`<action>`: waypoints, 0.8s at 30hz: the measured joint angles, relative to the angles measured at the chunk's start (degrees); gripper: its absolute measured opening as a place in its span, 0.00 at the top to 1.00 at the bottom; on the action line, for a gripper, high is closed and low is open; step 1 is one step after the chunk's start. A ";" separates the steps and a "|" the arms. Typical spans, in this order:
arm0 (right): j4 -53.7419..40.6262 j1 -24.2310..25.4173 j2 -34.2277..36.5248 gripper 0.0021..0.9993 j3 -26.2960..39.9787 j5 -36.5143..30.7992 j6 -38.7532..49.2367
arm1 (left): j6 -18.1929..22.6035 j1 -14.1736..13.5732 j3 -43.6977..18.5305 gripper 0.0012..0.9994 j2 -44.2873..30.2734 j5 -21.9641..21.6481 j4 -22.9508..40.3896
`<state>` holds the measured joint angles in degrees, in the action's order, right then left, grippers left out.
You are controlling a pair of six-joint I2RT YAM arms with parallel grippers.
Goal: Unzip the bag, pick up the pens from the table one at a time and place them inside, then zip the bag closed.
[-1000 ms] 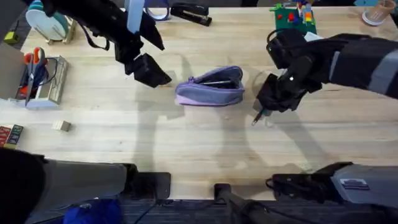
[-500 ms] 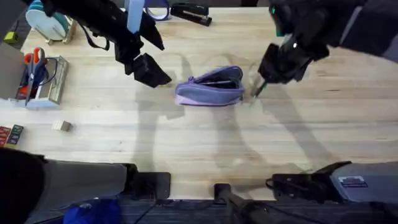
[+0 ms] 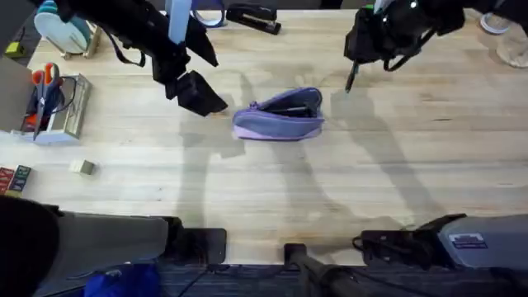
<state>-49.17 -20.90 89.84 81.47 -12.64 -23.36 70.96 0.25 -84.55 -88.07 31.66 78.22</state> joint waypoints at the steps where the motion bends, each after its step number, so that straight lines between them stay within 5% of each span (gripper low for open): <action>1: -0.02 0.00 0.02 0.97 0.30 0.02 1.05 | 0.00 0.00 0.00 0.01 0.00 0.00 0.00; 13: 5.89 -0.30 0.01 0.97 2.38 5.72 24.38 | 0.00 0.00 0.00 0.01 0.00 0.01 0.00; 24: 4.31 -0.83 0.00 0.97 2.38 24.40 54.07 | 0.00 0.00 0.00 0.01 0.01 0.00 0.00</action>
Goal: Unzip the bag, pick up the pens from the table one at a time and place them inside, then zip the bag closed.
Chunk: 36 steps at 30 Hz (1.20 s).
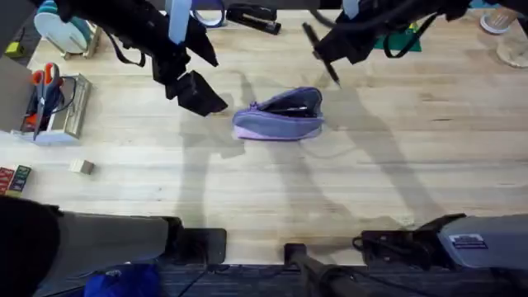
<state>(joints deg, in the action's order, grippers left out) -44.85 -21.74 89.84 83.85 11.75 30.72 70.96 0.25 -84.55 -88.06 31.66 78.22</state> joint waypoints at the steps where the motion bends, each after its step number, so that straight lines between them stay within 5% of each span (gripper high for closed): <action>1: -0.27 0.00 0.00 0.97 0.00 2.07 2.34 | 0.00 0.00 0.00 0.01 -0.01 0.00 0.00; 17: -9.73 -0.02 0.02 0.97 0.00 16.90 27.52 | 0.00 0.00 0.00 0.01 -0.01 0.00 0.00; 36: -9.61 -3.29 6.08 0.97 -0.04 17.92 33.64 | 0.00 0.00 0.00 0.01 -0.01 0.00 -0.01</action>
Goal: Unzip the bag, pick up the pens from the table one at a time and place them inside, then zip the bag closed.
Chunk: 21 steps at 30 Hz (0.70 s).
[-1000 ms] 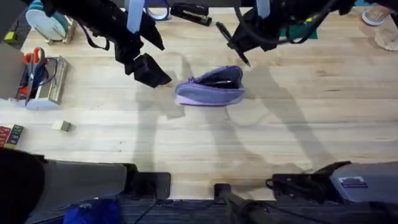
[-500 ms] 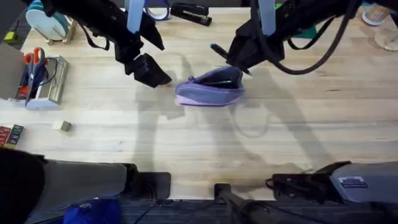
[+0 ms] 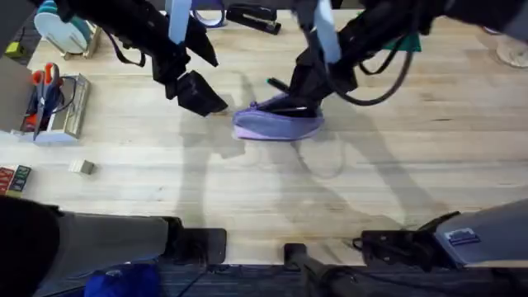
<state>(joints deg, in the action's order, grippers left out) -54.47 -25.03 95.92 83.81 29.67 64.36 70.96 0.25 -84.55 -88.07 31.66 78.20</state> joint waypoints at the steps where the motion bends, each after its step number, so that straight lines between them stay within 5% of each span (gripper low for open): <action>1: 0.01 -0.12 0.81 0.97 -0.02 0.00 0.10 | 0.00 0.00 0.00 0.01 0.00 0.00 0.01; 21: 0.48 -0.80 10.32 0.97 -0.11 0.00 2.01 | 0.00 0.00 0.00 0.01 0.00 0.00 0.01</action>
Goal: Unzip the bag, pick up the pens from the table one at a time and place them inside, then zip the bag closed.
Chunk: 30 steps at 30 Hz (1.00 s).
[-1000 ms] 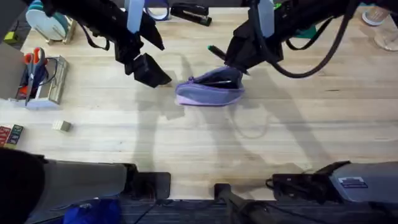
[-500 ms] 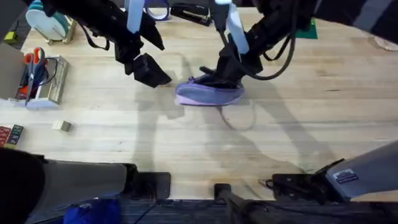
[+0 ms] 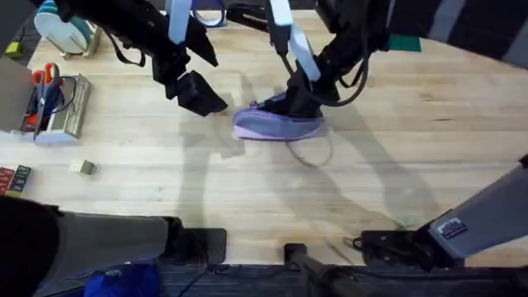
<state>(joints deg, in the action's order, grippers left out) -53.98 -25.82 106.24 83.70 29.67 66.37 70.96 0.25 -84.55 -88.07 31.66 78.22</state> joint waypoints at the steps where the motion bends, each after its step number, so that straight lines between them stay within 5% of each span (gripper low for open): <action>1: 0.01 0.00 0.42 0.97 0.00 0.00 0.07 | 0.00 0.00 0.00 0.01 0.00 0.00 0.00; 12: 0.37 0.00 1.46 0.96 0.00 0.16 0.08 | 0.00 0.00 0.00 0.01 0.00 0.00 -0.01; 14: 0.37 0.00 1.46 0.81 0.00 0.15 0.18 | 0.00 0.00 0.00 0.01 0.00 0.00 0.00; 19: 0.58 -0.02 1.46 0.10 0.00 0.09 0.13 | 0.00 0.00 0.00 0.01 0.00 0.00 0.00; 20: 0.64 -0.04 1.48 0.03 0.00 0.09 0.35 | 0.00 0.00 0.00 0.01 0.00 0.00 0.00; 30: 0.60 -0.04 1.46 0.00 0.00 0.09 0.55 | 0.00 0.00 0.00 0.01 0.00 0.00 0.00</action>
<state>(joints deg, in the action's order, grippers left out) -53.39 -25.87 107.70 83.70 29.76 66.92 70.96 0.25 -84.55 -88.07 31.66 78.22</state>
